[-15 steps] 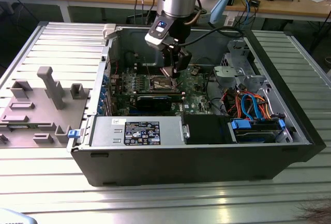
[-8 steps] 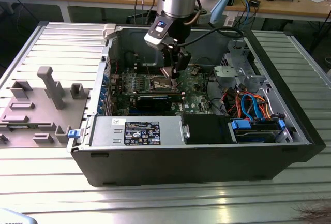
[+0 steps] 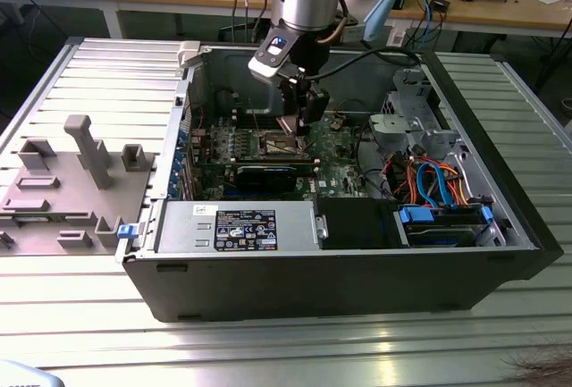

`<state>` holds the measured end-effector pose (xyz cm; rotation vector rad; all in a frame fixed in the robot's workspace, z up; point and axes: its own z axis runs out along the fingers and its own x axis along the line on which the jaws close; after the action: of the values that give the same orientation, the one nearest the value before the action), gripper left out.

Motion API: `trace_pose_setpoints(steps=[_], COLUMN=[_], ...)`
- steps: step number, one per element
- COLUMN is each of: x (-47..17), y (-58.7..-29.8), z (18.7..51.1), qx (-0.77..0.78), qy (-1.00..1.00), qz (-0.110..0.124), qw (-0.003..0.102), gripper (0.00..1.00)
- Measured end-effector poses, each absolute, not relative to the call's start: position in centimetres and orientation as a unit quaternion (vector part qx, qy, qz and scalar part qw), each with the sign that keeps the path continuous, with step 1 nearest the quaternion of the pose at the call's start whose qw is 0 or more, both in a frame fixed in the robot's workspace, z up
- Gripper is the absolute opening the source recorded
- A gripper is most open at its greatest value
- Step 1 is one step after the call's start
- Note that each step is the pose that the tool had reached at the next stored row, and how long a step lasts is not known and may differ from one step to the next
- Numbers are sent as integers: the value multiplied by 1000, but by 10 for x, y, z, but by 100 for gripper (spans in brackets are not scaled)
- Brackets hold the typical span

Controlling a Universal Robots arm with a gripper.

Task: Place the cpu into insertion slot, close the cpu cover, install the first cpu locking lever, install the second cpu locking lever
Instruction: 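Place the cpu into insertion slot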

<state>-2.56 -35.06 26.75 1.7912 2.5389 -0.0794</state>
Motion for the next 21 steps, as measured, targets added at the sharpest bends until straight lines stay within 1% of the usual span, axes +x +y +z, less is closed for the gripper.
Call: trace_pose_setpoints(steps=[21], x=[-26], y=[-351], z=[266], qx=[598], qy=[801], qz=[-26], qw=[16], gripper=[55])
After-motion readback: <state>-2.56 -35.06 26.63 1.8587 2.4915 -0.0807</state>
